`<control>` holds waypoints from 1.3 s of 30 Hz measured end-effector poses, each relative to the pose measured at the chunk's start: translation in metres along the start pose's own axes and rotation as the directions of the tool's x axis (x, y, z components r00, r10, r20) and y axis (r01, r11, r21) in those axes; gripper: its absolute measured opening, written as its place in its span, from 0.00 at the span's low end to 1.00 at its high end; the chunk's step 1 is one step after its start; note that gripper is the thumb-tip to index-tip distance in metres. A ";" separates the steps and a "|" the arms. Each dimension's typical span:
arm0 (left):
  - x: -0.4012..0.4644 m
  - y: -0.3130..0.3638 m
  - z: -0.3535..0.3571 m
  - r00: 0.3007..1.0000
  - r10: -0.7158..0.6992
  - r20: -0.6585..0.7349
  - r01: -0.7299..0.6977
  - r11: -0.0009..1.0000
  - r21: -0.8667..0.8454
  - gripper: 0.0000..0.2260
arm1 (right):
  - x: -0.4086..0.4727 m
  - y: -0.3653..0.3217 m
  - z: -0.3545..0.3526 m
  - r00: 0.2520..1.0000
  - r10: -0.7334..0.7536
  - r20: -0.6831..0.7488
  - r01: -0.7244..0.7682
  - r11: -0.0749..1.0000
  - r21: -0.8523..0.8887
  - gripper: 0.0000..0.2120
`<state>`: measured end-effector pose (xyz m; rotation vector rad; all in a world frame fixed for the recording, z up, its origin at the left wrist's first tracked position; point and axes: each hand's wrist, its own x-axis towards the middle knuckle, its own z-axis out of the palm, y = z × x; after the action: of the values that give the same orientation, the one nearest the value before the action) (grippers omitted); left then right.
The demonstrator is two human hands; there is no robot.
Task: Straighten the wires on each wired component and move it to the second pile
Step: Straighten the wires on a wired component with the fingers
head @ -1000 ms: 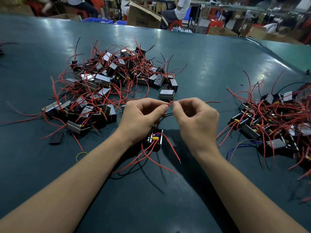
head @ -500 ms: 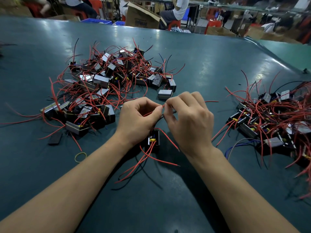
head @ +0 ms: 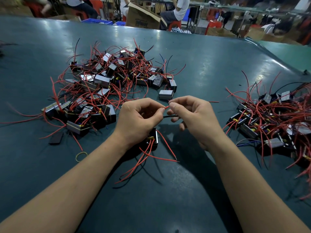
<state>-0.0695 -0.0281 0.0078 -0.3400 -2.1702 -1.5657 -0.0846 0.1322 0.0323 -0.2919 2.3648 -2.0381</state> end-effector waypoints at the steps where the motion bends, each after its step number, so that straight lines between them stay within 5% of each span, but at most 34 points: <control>1: 0.000 0.000 0.000 1.000 0.003 0.003 -0.003 1.000 0.005 0.03 | 0.000 0.000 -0.001 1.000 0.015 0.013 -0.015 1.000 -0.009 0.04; 6: -0.001 0.003 0.001 0.999 0.035 0.030 -0.035 0.999 0.015 0.03 | 0.002 -0.004 -0.004 0.973 0.223 0.060 -0.227 0.973 0.053 0.10; 10: -0.003 0.003 0.001 0.995 0.089 0.036 -0.091 0.994 0.068 0.03 | 0.001 -0.006 -0.001 0.811 0.494 0.313 -0.584 0.714 0.386 0.10; 12: -0.003 0.002 0.001 0.995 0.099 0.030 -0.101 0.989 0.106 0.04 | 0.001 -0.002 0.003 0.875 0.464 0.141 -0.484 0.820 0.306 0.10; 14: -0.003 0.002 0.002 0.997 0.080 0.016 -0.082 0.989 0.120 0.04 | -0.003 0.004 0.009 0.970 0.160 -0.180 -0.177 0.981 -0.080 0.11; 16: -0.002 0.001 0.004 0.999 0.049 -0.016 -0.047 0.992 0.113 0.03 | -0.006 0.010 0.017 0.941 -0.176 -0.288 0.047 0.913 -0.404 0.12; 23: -0.002 0.001 0.005 0.997 -0.022 -0.077 0.027 0.997 0.068 0.03 | -0.013 0.017 0.030 0.816 -0.498 -0.292 0.183 0.702 -0.688 0.14; 34: -0.001 0.000 0.006 0.991 -0.078 -0.106 0.082 0.996 0.038 0.03 | -0.012 0.011 0.014 0.839 -0.540 0.072 0.385 0.495 -0.779 0.07; 39: -0.001 0.000 0.006 0.995 -0.071 -0.075 0.075 0.996 0.055 0.03 | -0.006 0.007 0.000 0.810 -0.586 0.020 0.393 0.518 -0.759 0.06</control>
<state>-0.0693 -0.0227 0.0060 -0.1840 -2.1891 -1.5257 -0.0799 0.1344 0.0248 -0.8618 3.5109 -1.0746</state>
